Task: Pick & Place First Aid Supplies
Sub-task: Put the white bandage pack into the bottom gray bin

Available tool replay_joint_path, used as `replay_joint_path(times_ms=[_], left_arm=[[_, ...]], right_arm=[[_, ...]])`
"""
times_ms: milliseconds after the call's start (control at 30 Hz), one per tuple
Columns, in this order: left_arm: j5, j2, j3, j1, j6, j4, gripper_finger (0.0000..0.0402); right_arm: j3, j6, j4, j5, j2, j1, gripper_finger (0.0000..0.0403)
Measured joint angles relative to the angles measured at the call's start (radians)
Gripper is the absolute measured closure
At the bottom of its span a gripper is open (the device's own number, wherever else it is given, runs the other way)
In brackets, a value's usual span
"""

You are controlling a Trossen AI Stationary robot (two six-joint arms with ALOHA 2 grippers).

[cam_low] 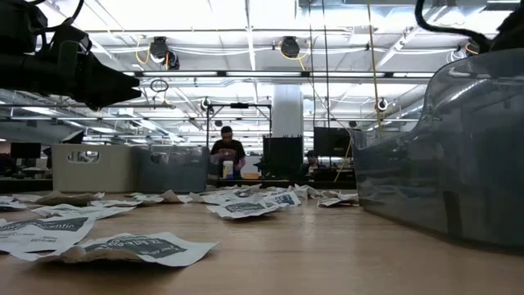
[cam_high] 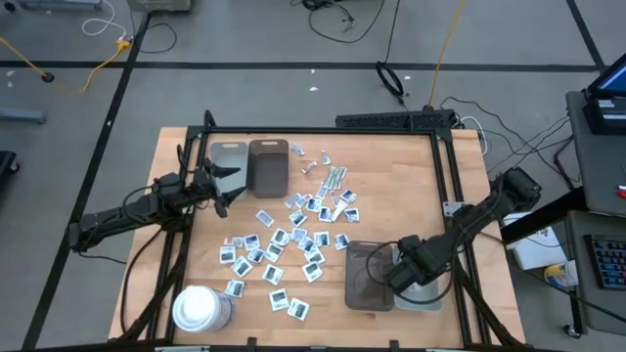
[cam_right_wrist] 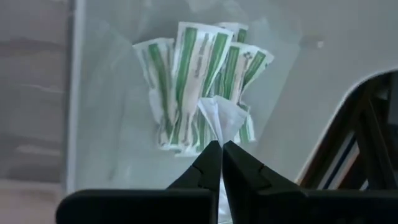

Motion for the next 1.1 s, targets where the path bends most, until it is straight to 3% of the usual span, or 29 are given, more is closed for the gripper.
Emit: replay_joint_path(times_ms=[200, 500, 633, 833, 1100], left_arm=[[0.000, 0.000, 0.000, 0.000, 0.000, 0.000, 0.0096], [0.000, 0.000, 0.000, 0.000, 0.000, 0.000, 0.0096], [0.000, 0.000, 0.000, 0.000, 0.000, 0.000, 0.0096], [0.000, 0.000, 0.000, 0.000, 0.000, 0.000, 0.0096], [0.000, 0.000, 0.000, 0.000, 0.000, 0.000, 0.0096]], right_arm=[[-0.023, 0.007, 0.007, 0.009, 0.000, 0.000, 0.0354], [-0.023, -0.027, 0.025, 0.026, 0.000, 0.000, 0.0214], [-0.019, -0.078, 0.010, 0.024, -0.001, -0.001, 0.0178], [0.031, -0.296, -0.065, 0.028, -0.023, -0.036, 0.0171], [0.072, -0.851, -0.067, 0.028, -0.034, -0.111, 0.0186]])
